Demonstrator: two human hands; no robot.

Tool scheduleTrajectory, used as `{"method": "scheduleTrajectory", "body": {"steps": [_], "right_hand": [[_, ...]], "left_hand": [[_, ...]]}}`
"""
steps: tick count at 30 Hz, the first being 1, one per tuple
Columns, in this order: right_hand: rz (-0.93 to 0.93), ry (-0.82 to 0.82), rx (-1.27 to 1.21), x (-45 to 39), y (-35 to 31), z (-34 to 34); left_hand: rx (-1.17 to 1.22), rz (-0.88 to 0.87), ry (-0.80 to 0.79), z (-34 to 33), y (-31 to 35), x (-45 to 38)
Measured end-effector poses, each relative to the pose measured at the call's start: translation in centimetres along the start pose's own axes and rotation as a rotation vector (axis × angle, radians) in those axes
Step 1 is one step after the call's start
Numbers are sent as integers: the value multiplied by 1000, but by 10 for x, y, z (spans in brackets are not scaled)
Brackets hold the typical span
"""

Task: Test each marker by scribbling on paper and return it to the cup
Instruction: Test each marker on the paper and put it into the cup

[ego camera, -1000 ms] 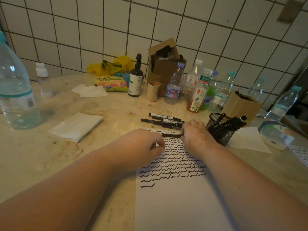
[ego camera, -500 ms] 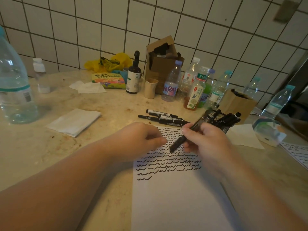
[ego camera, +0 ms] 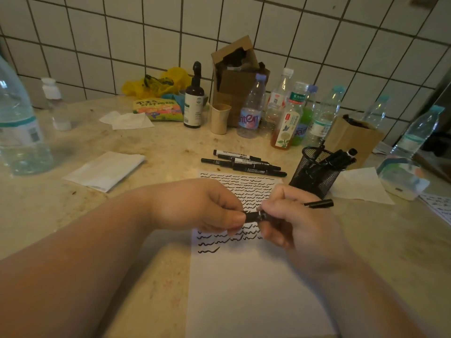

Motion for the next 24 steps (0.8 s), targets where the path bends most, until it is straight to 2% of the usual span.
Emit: {"method": "scheduleTrajectory", "body": {"steps": [4,6,7,9,11,13,15,19,24], "right_hand": [[100,-74,-28,6,-5,-4],[133,-39,-83,7,-7,5],[125,6,-85,8,-7,11],[52,60,-30,7,1,17],[-76,12,14,5,13,9],[-169,-45,57,4,22,-1],[-192,-64,111,3,24,-4],[-208,-63,168,3,26,-6],[-227,-67,179,4,28,-9]], "left_hand": [[163,-26,-311,-6,-8,3],[288,-4,-393,-4,-13,11],[365,0,-355,1,-14,13],[408,13,-73,17,-18,9],[239,77,299,32,-18,3],[-11,159,515,35,-14,0],[-214,213,535,30,-14,-2],[-577,281,346,18,-19,-4],[-659,304,326,20,-25,-8]]}}
Point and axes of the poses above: each hand's wrist, its own x-axis away from the middle knuckle, its own z-axis out of the back of the hand, y = z × x, the point moved 5 cm from there along -x, towards the middle knuckle, and after that the axes turned 1 degree about -y, right-handed, at the moved point
